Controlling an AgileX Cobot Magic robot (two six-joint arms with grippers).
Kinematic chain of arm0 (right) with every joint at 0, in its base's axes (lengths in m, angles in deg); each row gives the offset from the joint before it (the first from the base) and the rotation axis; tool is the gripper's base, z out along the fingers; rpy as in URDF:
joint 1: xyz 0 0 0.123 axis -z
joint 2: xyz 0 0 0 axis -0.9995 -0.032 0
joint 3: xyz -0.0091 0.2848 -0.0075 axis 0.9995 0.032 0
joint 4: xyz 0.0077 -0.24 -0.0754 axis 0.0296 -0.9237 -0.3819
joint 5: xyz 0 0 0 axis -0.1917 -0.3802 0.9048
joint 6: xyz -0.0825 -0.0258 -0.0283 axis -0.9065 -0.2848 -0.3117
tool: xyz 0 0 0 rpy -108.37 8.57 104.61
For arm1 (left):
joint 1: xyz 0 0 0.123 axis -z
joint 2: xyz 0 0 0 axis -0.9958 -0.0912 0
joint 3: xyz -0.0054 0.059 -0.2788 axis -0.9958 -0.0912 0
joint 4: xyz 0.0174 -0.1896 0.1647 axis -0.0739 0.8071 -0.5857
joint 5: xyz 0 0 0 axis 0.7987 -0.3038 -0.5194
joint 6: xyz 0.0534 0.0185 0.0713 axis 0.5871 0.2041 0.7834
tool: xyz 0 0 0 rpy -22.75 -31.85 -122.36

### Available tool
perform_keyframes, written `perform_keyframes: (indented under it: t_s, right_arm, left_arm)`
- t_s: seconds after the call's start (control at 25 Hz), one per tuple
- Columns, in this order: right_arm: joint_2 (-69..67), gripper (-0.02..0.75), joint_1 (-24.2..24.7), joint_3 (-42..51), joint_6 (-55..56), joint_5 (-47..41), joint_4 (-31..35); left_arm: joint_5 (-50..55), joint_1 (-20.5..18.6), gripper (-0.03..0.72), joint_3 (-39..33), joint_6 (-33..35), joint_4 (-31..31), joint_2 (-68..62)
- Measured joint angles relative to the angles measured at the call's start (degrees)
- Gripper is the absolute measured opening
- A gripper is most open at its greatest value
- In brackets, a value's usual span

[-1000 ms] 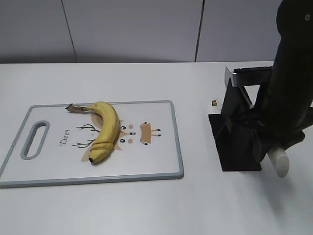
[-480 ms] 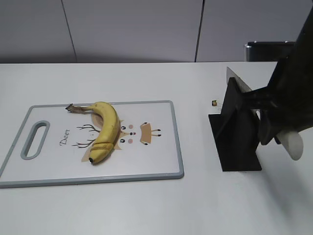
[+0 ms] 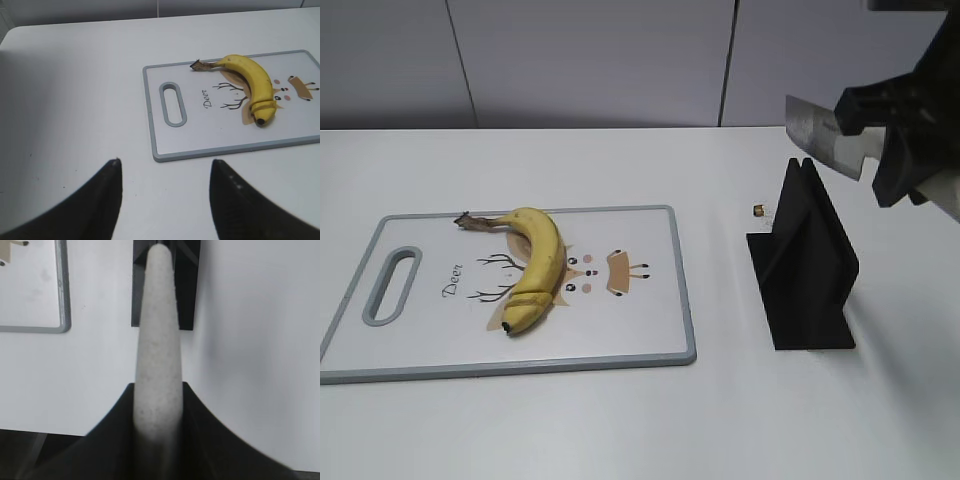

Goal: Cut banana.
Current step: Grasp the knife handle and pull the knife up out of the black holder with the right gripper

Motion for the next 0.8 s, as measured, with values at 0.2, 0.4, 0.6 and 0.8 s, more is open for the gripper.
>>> perform_keyframes:
  t_s: [0.2, 0.4, 0.6, 0.8]
  right_arm:
    - [1.0, 0.162, 0.0, -3.4, 0.0, -2.0, -1.2]
    - [1.3, 0.162, 0.0, -6.8, -0.4, -2.5, -2.1]
    - [1.3, 0.162, 0.0, -8.9, -0.9, -2.7, -2.3]
    - [1.3, 0.162, 0.0, -9.5, -10.2, -1.5, -1.9]
  left_arm:
    - [0.0, 0.0, 0.543, 0.0, 0.0, 0.0, 0.0]
    - [0.0, 0.0, 0.543, 0.0, 0.0, 0.0, 0.0]
    - [-0.6, 0.0, 0.543, 0.0, 0.0, -0.1, 0.0]
    - [-2.2, 0.0, 0.543, 0.7, 0.0, 0.2, -2.2]
